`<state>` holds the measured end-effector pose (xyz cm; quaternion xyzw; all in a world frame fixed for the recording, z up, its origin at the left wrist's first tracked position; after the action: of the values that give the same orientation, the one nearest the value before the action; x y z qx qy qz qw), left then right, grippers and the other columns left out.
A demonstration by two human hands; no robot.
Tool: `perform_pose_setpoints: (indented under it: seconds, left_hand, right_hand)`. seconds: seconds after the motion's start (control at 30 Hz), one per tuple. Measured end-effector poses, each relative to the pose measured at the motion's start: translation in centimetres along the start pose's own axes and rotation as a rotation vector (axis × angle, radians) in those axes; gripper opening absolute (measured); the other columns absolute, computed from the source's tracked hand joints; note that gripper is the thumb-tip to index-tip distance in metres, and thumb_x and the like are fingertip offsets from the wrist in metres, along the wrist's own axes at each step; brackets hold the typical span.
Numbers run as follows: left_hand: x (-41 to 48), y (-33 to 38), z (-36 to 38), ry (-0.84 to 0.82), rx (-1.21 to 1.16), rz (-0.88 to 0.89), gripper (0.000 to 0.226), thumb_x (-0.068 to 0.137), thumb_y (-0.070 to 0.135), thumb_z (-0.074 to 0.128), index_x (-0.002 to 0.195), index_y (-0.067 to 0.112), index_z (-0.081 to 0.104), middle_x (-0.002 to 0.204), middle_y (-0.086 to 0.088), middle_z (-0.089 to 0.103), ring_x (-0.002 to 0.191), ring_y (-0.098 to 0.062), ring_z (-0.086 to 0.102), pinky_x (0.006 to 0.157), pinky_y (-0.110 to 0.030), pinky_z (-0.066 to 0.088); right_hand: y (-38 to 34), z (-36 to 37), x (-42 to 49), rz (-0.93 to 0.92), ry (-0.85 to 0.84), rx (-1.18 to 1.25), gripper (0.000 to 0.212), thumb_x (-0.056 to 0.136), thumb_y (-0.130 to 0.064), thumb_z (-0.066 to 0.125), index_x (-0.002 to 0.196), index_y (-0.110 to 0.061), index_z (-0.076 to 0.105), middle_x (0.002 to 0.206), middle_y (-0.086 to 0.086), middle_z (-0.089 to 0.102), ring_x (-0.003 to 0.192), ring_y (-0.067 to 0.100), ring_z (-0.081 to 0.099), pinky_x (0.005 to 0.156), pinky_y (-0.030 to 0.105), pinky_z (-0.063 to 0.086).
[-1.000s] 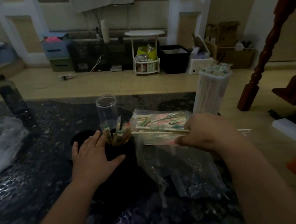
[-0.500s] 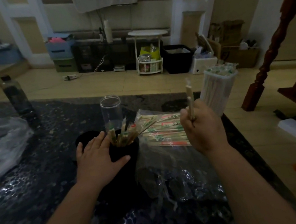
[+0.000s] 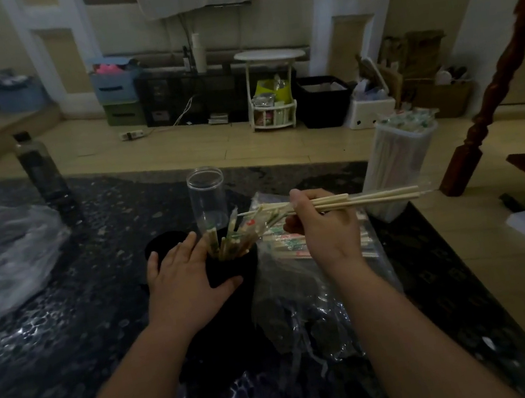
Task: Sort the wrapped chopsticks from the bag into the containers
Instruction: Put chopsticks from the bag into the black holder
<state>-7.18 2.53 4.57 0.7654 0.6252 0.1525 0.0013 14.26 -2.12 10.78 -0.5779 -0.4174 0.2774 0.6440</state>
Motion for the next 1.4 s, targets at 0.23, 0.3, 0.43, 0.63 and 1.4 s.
perform_pose_setpoints:
  seconds: [0.23, 0.3, 0.43, 0.63, 1.4]
  left_hand:
    - [-0.1, 0.0, -0.2, -0.013, -0.010, 0.008, 0.096, 0.075, 0.081, 0.047, 0.153, 0.034, 0.018, 0.161, 0.008, 0.019, 0.147, -0.014, 0.019, 0.120, -0.045, 0.000]
    - [-0.1, 0.0, -0.2, -0.021, -0.011, 0.011, 0.095, 0.076, 0.080, 0.047, 0.154, 0.034, 0.017, 0.161, 0.008, 0.017, 0.147, -0.014, 0.018, 0.119, -0.045, -0.001]
    - [-0.1, 0.0, -0.3, -0.021, -0.007, 0.005, 0.095, 0.076, 0.080, 0.047, 0.154, 0.034, 0.015, 0.162, 0.008, 0.017, 0.147, -0.014, 0.018, 0.120, -0.044, -0.001]
    - [0.1, -0.1, -0.2, -0.021, -0.025, 0.006, 0.094, 0.075, 0.082, 0.047, 0.153, 0.037, 0.019, 0.161, 0.008, 0.018, 0.147, -0.015, 0.018, 0.120, -0.045, -0.001]
    - [0.0, -0.1, -0.1, -0.024, -0.003, 0.003, 0.095, 0.074, 0.084, 0.044, 0.152, 0.034, 0.022, 0.161, 0.007, 0.018, 0.147, -0.015, 0.019, 0.120, -0.046, 0.001]
  right_hand:
    - [0.9, 2.8, 0.5, 0.120, -0.114, 0.026, 0.020, 0.095, -0.017, 0.064, 0.082, -0.004, 0.072, 0.074, 0.011, 0.069, 0.064, 0.014, 0.066, 0.066, 0.032, 0.061]
    - [0.9, 3.0, 0.6, 0.105, -0.111, 0.000, 0.022, 0.095, -0.019, 0.064, 0.081, -0.003, 0.072, 0.072, 0.010, 0.069, 0.063, 0.015, 0.067, 0.070, 0.038, 0.062]
    - [-0.6, 2.3, 0.9, -0.049, -0.050, -0.088, 0.031, 0.098, -0.023, 0.059, 0.071, -0.012, 0.068, 0.060, 0.002, 0.067, 0.056, 0.011, 0.067, 0.061, 0.030, 0.058]
    - [1.2, 3.7, 1.2, -0.014, -0.213, -0.257, 0.025, 0.094, -0.025, 0.064, 0.076, -0.010, 0.072, 0.062, 0.003, 0.066, 0.057, 0.012, 0.061, 0.060, 0.029, 0.052]
    - [0.8, 4.4, 0.7, 0.055, -0.185, 0.035, 0.025, 0.092, -0.024, 0.050, 0.074, -0.020, 0.067, 0.079, 0.000, 0.065, 0.076, 0.016, 0.062, 0.060, 0.035, 0.053]
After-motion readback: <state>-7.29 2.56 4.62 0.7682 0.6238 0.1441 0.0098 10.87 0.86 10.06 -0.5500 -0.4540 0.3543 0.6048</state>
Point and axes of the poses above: each hand's wrist, its own x-axis towards the middle knuckle, its own z-axis out of the palm, y = z × x, the point moved 4 cm from there along x, towards the middle knuckle
